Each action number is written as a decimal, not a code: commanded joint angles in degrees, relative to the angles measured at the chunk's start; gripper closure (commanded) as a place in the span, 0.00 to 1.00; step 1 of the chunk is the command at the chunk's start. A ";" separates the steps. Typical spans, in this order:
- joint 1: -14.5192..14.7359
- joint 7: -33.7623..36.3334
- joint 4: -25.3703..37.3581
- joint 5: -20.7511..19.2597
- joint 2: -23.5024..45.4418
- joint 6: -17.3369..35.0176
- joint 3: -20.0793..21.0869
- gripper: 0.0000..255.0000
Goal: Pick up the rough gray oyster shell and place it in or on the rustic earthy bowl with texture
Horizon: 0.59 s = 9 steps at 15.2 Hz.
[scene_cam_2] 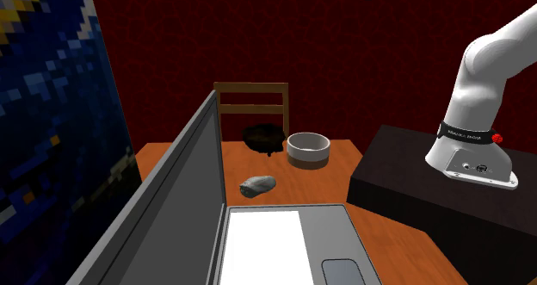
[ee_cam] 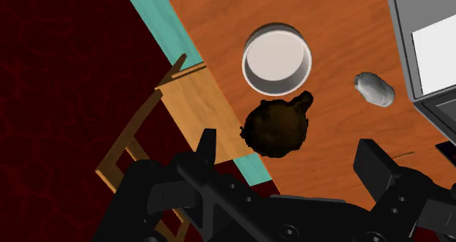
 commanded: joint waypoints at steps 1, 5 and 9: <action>0.00 0.00 0.00 0.00 0.00 0.00 0.00 0.00; 1.78 -0.88 -3.40 0.45 3.58 6.50 2.10 0.00; 3.46 -1.68 -5.91 0.73 8.07 13.02 4.28 0.00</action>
